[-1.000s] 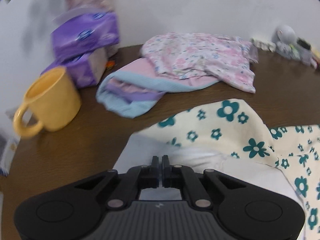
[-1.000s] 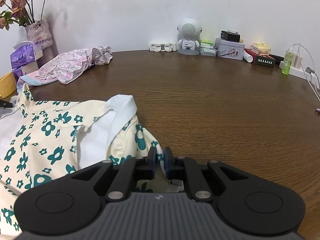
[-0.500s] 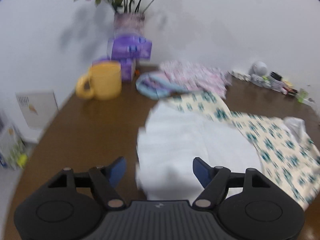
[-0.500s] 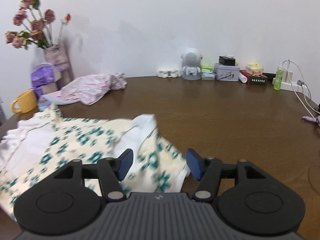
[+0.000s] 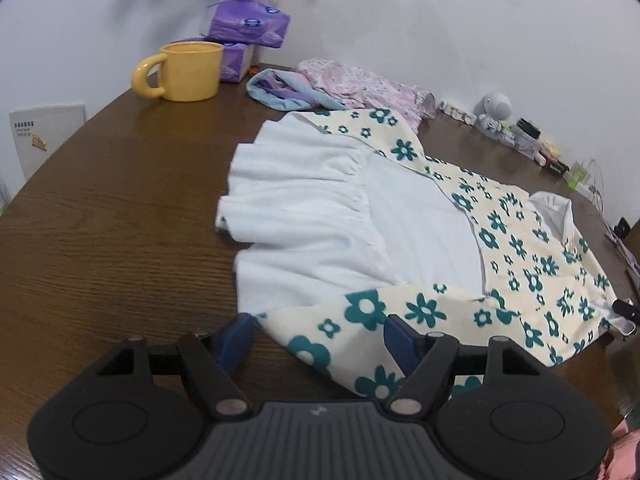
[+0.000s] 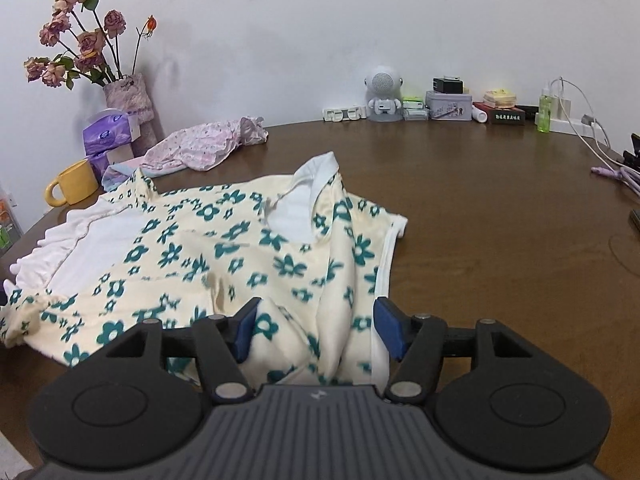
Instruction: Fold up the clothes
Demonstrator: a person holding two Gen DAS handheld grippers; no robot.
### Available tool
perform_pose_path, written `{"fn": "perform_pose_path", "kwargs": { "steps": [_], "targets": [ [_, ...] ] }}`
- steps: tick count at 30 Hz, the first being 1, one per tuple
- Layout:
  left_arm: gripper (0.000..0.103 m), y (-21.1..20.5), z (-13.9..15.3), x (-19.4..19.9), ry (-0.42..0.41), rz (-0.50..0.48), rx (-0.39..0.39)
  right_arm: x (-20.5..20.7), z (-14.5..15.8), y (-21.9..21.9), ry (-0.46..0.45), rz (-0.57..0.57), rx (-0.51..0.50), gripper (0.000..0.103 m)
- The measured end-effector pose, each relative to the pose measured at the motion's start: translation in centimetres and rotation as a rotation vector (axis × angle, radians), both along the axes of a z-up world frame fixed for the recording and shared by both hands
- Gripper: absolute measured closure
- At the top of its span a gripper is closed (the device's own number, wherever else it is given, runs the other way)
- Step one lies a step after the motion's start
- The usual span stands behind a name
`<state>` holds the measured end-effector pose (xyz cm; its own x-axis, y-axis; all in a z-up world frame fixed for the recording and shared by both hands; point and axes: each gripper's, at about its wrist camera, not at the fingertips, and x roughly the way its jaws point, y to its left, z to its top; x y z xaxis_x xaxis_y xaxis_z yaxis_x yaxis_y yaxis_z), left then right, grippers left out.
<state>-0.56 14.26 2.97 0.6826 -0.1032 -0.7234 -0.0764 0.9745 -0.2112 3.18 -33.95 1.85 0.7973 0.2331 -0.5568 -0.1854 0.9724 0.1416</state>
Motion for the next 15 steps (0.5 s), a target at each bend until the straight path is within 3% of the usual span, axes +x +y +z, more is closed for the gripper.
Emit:
{"fn": "perform_pose_path", "kwargs": {
  "steps": [2,5,7,9,12,14,15],
  "targets": [
    [0.034,-0.4,-0.1,0.0,-0.006,-0.002,0.017,-0.5,-0.1,0.0,0.000,-0.003,0.006,0.041],
    [0.054,-0.8,-0.2,0.0,-0.017,0.002,0.047,-1.2,-0.4,-0.1,-0.001,-0.007,0.014,0.041],
    [0.077,-1.1,-0.2,0.1,-0.018,0.005,0.077,-1.7,-0.5,-0.1,-0.002,-0.010,0.020,0.041],
    [0.092,-1.3,-0.1,0.1,-0.016,0.013,0.096,-1.6,-0.8,0.0,0.005,-0.009,0.024,0.041],
    [0.099,-1.7,0.0,-0.1,-0.030,0.000,0.140,-1.1,-1.2,0.5,0.021,-0.006,0.003,0.043],
    [0.099,-2.0,0.1,-0.3,-0.042,-0.009,0.177,-0.9,-1.5,1.1,0.035,-0.001,-0.035,0.051],
    [0.100,-2.1,0.2,-0.3,-0.044,-0.010,0.190,-0.9,-1.6,1.3,0.041,0.002,-0.053,0.063]
  ]
}}
